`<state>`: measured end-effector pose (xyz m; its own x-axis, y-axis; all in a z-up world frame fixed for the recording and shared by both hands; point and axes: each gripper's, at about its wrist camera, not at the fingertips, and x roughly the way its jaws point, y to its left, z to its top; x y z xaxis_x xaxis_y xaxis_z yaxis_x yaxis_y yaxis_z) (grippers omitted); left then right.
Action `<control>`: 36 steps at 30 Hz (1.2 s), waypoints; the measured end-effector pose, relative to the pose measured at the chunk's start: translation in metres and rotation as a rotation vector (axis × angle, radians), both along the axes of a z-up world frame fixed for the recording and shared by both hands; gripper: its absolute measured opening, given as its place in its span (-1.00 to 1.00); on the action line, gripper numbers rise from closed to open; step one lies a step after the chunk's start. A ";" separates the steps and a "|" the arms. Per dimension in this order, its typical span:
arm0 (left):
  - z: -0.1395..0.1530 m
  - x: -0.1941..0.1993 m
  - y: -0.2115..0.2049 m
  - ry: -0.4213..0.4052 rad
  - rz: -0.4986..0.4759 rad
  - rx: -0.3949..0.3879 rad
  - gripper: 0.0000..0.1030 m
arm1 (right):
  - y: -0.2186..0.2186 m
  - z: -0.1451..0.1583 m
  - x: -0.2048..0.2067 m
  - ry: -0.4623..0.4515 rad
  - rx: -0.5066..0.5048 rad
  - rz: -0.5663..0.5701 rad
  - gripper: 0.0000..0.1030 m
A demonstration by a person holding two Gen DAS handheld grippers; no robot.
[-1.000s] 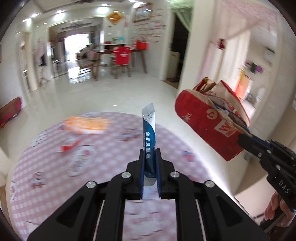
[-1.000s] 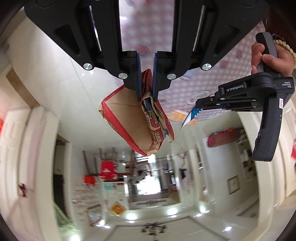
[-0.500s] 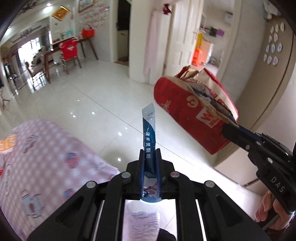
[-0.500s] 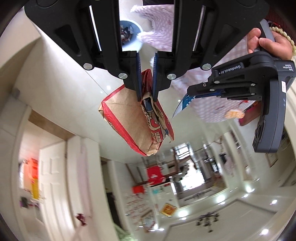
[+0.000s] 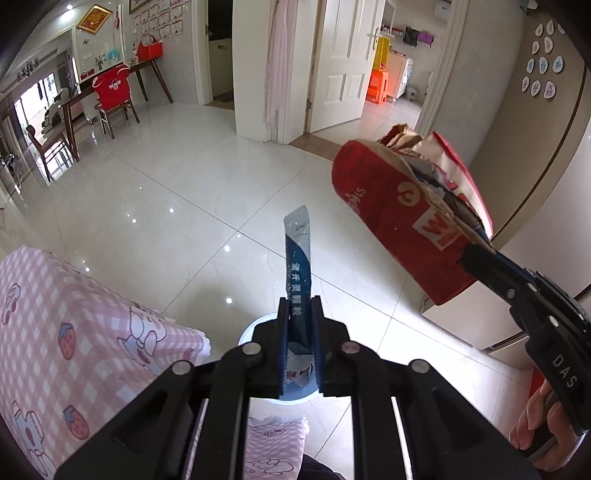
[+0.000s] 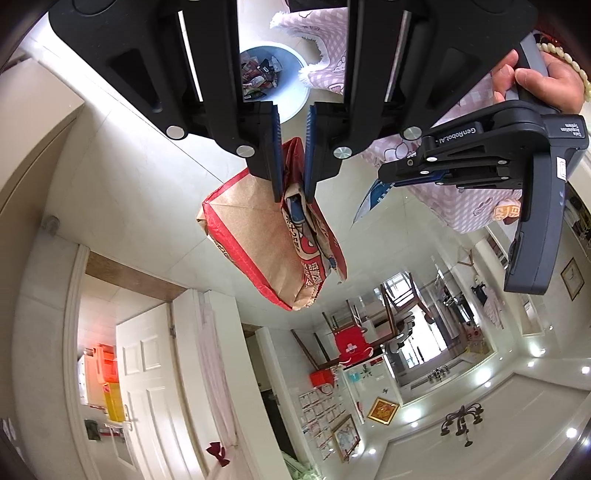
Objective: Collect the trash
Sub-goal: 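Open the left gripper to drop the tube packet into the bucket, then open the right gripper to drop the paper bag into the bucket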
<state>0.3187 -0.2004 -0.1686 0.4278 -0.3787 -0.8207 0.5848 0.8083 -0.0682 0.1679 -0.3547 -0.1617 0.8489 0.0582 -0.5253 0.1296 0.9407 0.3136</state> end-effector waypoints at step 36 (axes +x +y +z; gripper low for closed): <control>0.032 -0.008 0.059 -0.116 0.148 0.059 0.57 | 0.020 -0.007 0.031 0.044 0.039 0.055 -0.77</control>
<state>0.3111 -0.1413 -0.1365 0.5679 -0.2572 -0.7818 0.4604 0.8867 0.0427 0.1989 -0.3346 -0.1690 0.8202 0.1247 -0.5583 0.0928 0.9340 0.3450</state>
